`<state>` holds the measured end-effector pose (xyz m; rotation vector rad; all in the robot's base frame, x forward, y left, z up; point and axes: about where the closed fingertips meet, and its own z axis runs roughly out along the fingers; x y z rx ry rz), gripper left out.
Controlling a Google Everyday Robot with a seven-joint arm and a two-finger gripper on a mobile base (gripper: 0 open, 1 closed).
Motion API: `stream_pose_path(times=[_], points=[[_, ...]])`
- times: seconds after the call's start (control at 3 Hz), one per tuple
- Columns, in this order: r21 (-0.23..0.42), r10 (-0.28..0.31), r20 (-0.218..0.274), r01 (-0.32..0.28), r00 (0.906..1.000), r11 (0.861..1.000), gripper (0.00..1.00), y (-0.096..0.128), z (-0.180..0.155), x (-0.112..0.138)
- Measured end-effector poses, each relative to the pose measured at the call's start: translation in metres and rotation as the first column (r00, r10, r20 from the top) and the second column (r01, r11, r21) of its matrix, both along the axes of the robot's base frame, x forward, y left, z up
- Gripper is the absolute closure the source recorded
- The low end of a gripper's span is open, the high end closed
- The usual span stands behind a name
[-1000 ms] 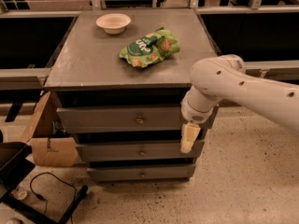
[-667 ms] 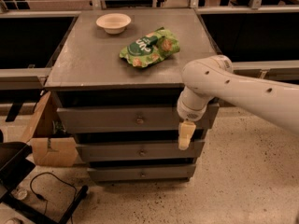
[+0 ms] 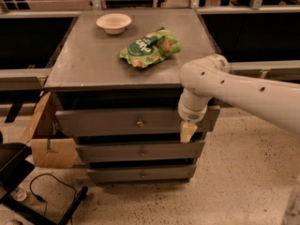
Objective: Open top drawer
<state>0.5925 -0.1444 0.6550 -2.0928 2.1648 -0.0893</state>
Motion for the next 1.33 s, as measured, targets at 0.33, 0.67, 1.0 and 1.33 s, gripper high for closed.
stream_pose_path(times=[0.33,0.67,1.0,1.33], points=[[0.0,0.0,0.0,0.0,1.0,1.0,0.61,0.0,0.005,0.0],[0.0,0.0,0.0,0.0,1.0,1.0,0.84,0.0,0.013,0.0],[0.0,0.0,-0.001,0.0,1.0,1.0,1.0,0.0,0.02,-0.001],[0.01,-0.035,-0.037,0.035,0.9987,0.999,1.0,-0.002,0.029,-0.024]])
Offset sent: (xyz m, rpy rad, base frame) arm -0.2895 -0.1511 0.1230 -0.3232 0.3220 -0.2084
